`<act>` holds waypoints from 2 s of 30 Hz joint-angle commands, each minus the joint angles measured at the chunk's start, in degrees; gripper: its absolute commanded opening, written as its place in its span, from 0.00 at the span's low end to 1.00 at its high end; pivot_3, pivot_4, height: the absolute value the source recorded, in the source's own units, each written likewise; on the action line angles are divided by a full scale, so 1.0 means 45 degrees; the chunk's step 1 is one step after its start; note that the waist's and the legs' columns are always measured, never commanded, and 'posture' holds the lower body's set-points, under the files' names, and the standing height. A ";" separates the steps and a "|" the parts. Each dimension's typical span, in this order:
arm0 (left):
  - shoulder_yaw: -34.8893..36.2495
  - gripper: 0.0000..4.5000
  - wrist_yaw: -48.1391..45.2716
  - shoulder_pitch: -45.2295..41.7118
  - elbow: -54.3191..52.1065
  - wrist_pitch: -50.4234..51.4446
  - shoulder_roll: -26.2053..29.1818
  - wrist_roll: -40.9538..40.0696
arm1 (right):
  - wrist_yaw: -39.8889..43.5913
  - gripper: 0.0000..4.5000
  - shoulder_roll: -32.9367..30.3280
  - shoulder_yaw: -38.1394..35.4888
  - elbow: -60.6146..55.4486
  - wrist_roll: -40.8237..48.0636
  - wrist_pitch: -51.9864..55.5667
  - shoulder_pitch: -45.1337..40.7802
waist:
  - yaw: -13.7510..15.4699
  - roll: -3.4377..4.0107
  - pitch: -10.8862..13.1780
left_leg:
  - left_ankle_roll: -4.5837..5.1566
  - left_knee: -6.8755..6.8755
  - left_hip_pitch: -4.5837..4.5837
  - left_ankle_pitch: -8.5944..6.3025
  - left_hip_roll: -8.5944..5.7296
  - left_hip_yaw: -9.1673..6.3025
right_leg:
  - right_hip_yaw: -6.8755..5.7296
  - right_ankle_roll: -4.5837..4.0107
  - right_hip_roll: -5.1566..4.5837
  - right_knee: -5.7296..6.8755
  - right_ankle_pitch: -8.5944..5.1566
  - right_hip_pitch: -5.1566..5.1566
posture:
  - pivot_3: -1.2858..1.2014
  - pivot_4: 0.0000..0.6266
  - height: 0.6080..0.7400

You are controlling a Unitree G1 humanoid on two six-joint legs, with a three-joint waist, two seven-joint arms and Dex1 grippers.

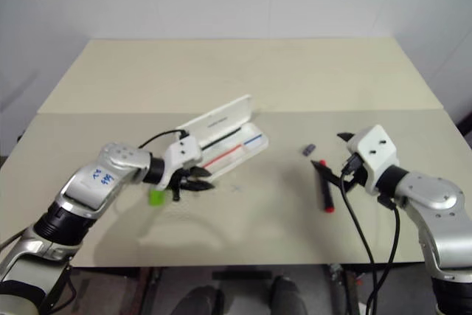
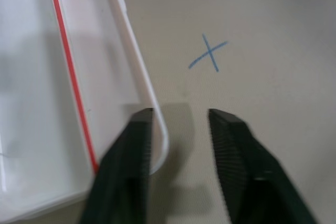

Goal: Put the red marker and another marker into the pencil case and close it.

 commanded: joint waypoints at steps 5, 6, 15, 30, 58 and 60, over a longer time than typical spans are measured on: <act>-0.0271 0.01 0.0073 -0.0412 0.0090 0.0540 -0.0022 0.0512 | -0.0150 1.00 -0.0074 -0.0516 -0.0554 0.0139 0.0001 0.0015 | 0.0067 0.0001 0.0000 | 0.0005 0.0004 0.0001 -0.0001 -0.0006 0.0001 | 0.0001 0.0002 -0.0004 0.0001 0.0000 0.0002 | 0.52 0.24 1.00; -0.0251 0.01 0.0140 -0.0414 0.0117 0.0563 -0.0065 0.0545 | -0.0140 1.00 -0.0087 -0.0521 -0.0538 0.0133 -0.0005 0.0012 | 0.0090 0.0001 0.0000 | 0.0005 0.0009 0.0001 -0.0001 -0.0005 0.0000 | 0.0002 0.0003 -0.0003 -0.0001 0.0002 0.0003 | 0.52 0.24 1.00; 0.0061 0.01 0.0153 -0.0402 -0.0078 0.0520 -0.0073 0.0564 | -0.0115 1.00 -0.0135 -0.0488 -0.0468 0.0101 0.0003 -0.0053 | 0.0213 0.0000 0.0000 | 0.0003 0.0026 0.0010 0.0004 -0.0007 0.0003 | 0.0011 0.0004 -0.0003 -0.0007 0.0002 0.0004 | 0.52 0.24 1.00; 0.1468 0.01 -0.1442 0.0407 -0.1558 -0.0985 0.2042 -0.0063 | 0.0219 1.00 -0.0380 -0.0501 0.0013 0.0083 -0.0155 -0.0160 | 0.0218 -0.0001 0.0001 | 0.0014 0.0007 -0.0007 -0.0003 -0.0006 0.0003 | 0.0009 0.0006 -0.0004 -0.0008 0.0003 0.0000 | 0.52 0.24 1.00; 0.0864 0.01 -0.3616 0.0959 -0.1241 -0.4044 0.2650 0.0452 | 0.4450 1.00 -0.1750 -0.1697 -0.3606 0.3824 0.0203 0.3664 | 0.0245 -0.0009 0.0005 | 0.0049 0.0017 -0.0022 -0.0022 -0.0007 0.0013 | 0.0005 0.0038 -0.0005 -0.0085 0.0021 0.0016 | 0.52 0.24 1.00; 0.0805 0.01 -0.3671 0.1019 -0.1207 -0.4172 0.2594 0.0502 | 0.4516 1.00 -0.1741 -0.1767 -0.3762 0.3861 0.0187 0.3956 | 0.0244 -0.0009 0.0005 | 0.0052 0.0024 -0.0023 -0.0024 -0.0009 0.0017 | 0.0009 0.0048 -0.0006 -0.0086 0.0026 0.0018 | 0.52 0.24 1.00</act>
